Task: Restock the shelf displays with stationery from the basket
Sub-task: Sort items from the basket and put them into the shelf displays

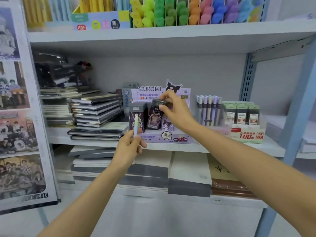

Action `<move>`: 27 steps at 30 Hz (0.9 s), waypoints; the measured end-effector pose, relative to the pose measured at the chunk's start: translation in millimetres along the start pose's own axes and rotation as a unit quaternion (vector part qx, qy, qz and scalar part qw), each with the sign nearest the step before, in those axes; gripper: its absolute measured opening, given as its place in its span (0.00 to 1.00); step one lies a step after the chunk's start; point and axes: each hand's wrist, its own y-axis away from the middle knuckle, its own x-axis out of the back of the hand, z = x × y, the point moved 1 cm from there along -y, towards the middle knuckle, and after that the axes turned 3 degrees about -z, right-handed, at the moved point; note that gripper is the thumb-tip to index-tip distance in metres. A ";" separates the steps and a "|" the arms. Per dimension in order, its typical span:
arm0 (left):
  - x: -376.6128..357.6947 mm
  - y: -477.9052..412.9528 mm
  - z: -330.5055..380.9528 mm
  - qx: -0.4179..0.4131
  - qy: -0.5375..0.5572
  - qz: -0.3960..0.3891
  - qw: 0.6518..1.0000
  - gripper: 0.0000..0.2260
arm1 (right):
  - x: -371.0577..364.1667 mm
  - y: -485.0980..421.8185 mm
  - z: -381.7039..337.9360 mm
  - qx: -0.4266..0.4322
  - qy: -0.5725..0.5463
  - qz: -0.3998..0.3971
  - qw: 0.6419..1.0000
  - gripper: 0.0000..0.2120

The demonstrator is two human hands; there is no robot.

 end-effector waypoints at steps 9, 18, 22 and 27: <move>4.7 -4.8 -7.1 -0.003 0.005 -0.007 1.000 0.11 | 3.5 -19.4 -1.1 0.022 0.084 -0.058 0.995 0.06; 7.2 -3.3 -2.9 0.000 0.011 -0.020 1.000 0.11 | -6.8 -24.1 14.6 0.060 0.233 -0.018 0.970 0.11; 6.1 -1.9 -0.7 -0.009 0.008 -0.028 1.000 0.12 | -2.9 -16.7 10.9 0.080 0.251 -0.022 0.965 0.14; -6.4 2.4 11.0 -0.041 -0.002 -0.089 0.995 0.12 | 8.3 13.4 -8.7 0.115 0.016 -0.103 0.988 0.10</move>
